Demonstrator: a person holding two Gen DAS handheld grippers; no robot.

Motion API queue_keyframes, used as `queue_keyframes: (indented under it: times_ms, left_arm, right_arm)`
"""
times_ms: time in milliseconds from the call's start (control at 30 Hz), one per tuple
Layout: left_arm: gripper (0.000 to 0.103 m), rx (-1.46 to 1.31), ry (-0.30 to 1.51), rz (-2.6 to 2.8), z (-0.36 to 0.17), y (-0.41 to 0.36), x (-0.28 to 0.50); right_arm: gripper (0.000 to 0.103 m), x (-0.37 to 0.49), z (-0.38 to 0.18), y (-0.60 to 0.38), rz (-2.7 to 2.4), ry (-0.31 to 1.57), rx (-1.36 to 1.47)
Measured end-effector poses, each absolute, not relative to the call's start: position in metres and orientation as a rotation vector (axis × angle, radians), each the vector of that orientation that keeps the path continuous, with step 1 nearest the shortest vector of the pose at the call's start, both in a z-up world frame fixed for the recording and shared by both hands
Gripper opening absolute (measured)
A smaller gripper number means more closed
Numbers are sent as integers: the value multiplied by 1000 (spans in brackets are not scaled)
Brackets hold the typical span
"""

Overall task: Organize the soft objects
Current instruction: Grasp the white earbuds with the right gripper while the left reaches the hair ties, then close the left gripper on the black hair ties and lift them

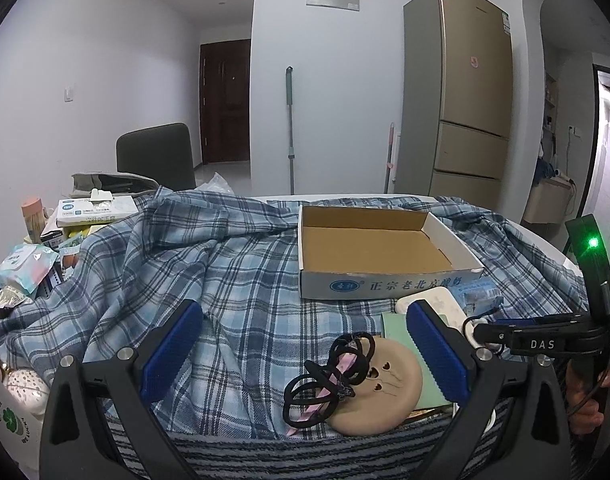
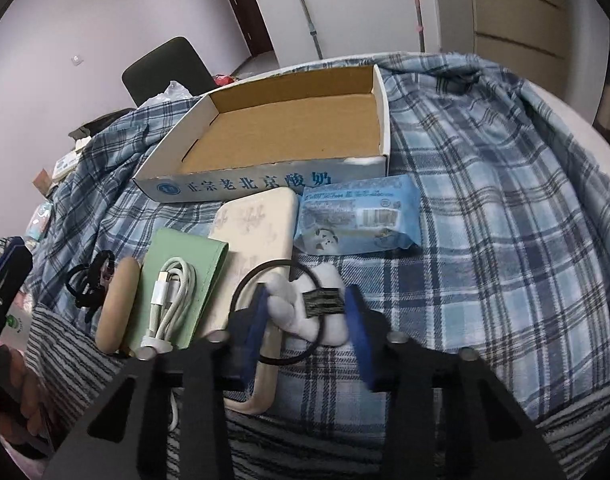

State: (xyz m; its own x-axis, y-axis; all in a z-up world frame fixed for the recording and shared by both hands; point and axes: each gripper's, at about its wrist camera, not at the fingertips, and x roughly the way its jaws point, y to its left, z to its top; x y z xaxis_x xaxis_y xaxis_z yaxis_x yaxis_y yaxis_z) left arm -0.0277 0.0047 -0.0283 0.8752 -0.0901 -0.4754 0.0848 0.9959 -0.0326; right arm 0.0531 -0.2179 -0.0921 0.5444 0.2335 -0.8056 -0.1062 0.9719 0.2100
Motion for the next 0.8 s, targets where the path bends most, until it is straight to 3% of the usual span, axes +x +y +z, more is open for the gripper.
queue_keyframes:
  times_ms: [133, 300, 500, 700, 800]
  left_arm:
    - [103, -12, 498, -90, -28, 4, -28]
    - [96, -7, 511, -93, -28, 3, -27]
    - [95, -13, 551, -105, -31, 3, -21]
    - [75, -60, 708, -135, -48, 8, -2]
    - [69, -105, 787, -176, -58, 11, 5]
  right_arm:
    - [23, 47, -84, -218, 196, 922, 129]
    - [23, 22, -57, -224, 190, 728, 127]
    - [23, 2, -41, -220, 221, 581, 109]
    - [23, -4, -39, -213, 228, 552, 73]
    - [23, -4, -40, -211, 228, 555, 69]
